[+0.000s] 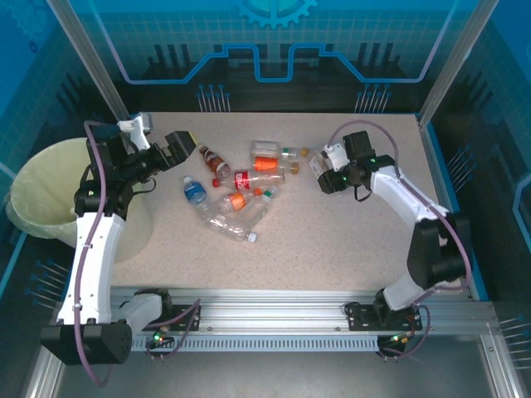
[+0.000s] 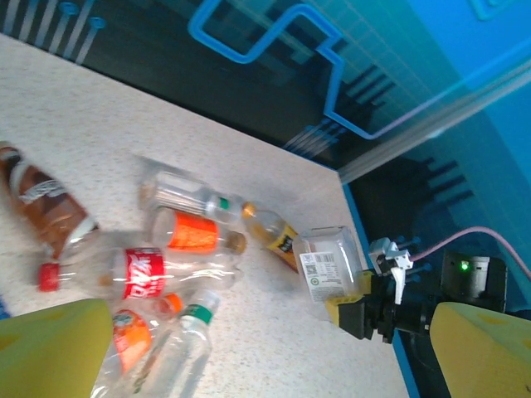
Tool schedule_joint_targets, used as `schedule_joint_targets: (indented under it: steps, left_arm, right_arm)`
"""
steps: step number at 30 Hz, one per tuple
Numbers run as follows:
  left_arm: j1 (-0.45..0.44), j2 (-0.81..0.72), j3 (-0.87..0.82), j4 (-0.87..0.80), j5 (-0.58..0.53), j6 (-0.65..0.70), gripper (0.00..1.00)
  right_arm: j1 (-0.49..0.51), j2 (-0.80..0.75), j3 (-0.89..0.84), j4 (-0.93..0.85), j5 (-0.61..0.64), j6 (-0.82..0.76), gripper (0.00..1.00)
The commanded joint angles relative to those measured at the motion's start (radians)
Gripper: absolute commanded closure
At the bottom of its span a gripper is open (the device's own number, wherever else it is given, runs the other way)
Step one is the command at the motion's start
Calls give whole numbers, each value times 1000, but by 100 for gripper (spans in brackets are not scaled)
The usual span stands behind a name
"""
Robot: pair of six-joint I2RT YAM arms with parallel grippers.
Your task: Put the plastic bottles in the bin
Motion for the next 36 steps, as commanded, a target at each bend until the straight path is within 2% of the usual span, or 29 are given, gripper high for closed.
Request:
schedule_joint_targets:
  steps: [1,6,10,15,21,25,30,36]
  left_arm:
    - [-50,-17,-22,84,60,-20,1]
    - [-139,16,-29,138,71,-18,1]
    - [-237,49,-41,184,76,-4,1]
    - [-347,106,-57,267,86,5,1]
    - [-453,180,-59,387,109,-32,1]
    - [-492,219,-64,499,150,-89,1]
    - [-516,248,-63,555,143,-115,1]
    - [-526,260,-66,609,181,-156,1]
  right_arm:
    - [14,-112,-81,90,-76,176,68]
    - [15,-262,-169,153,-193,315,71]
    - [28,-375,-256,319,-353,473,71]
    - [70,-436,-286,455,-438,601,71]
    - [123,-435,-273,608,-562,715,71]
    - [148,-409,-221,625,-619,730,71]
    - [190,-373,-193,731,-709,783,71]
    - [252,-335,-154,799,-754,818,70]
